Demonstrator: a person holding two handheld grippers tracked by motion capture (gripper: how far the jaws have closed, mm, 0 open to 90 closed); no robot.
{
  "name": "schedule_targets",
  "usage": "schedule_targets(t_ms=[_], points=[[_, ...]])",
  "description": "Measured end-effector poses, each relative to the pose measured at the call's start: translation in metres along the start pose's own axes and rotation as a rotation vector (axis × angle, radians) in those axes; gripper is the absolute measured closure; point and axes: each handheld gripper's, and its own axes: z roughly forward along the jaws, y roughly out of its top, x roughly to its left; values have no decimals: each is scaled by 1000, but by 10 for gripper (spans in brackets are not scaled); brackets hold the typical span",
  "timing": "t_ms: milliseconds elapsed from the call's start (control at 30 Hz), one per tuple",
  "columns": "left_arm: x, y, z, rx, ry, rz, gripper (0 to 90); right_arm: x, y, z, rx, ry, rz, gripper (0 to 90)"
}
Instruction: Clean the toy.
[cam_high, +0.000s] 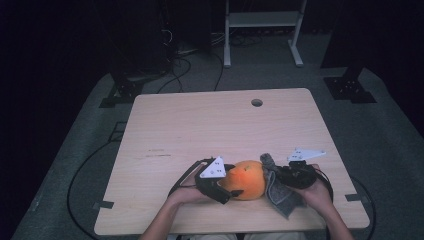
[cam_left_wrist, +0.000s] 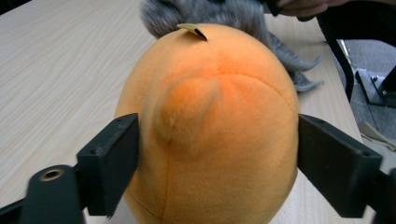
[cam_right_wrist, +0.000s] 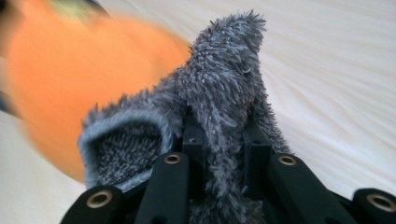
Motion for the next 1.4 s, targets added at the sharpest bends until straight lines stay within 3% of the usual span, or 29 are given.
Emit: schedule_targets(t_ms=[67, 167, 267, 300, 367, 433, 567, 667, 733, 833, 900, 933, 967, 1000, 1067, 1133, 1233, 1333, 1400], points=[[3, -2, 0, 12, 0, -30, 107, -2, -3, 2, 34, -34, -8, 754], [-2, -1, 1, -2, 19, 13, 258, 1, 5, -10, -25, -38, -5, 755], [-3, 6, 0, -29, 36, -1, 349, 18, 21, -27, -124, 1, -40, 756], [-3, 8, 0, -36, 33, 0, 360, 28, 26, -31, -156, 40, -60, 756], [-6, 11, -1, -47, 29, 8, 367, 43, 32, -32, -166, 62, -106, 755], [-7, 11, -2, -39, 21, 19, 361, 51, 32, -25, -138, 40, -144, 754], [-2, 7, -1, -50, -4, -19, 175, 35, 20, -13, -109, 48, -87, 755], [5, 2, 2, -13, 20, -72, 86, 22, 13, -12, -106, 59, -28, 754], [5, -2, 8, 14, 0, -73, 134, 17, 11, -11, -103, 63, -13, 752], [2, -2, 7, -13, 7, -52, 246, 8, 6, -9, -85, 43, 14, 748], [2, 0, 3, -37, 16, -49, 295, -1, 2, -8, -35, -39, 30, 751], [2, 0, 3, -37, 16, -49, 326, -1, 2, -8, -35, -39, 30, 751], [2, 1, 2, -46, 15, -50, 326, -8, -2, -9, -5, -93, 40, 754], [2, 4, 0, -56, 15, -48, 336, -9, -2, -12, -27, -75, 57, 755], [1, 12, -5, -82, 33, -42, 359, -4, 7, -26, -106, -27, 51, 755], [1, 19, -11, -74, 42, -31, 363, 9, 19, -41, -190, 45, 16, 754], [-3, 21, -12, -64, 47, -13, 367, 34, 35, -50, -250, 116, -45, 752], [-7, 21, -7, -45, 29, 2, 366, 49, 39, -39, -216, 106, -94, 749], [-8, 18, -3, -16, 20, 11, 308, 48, 31, -24, -165, 70, -102, 749]])
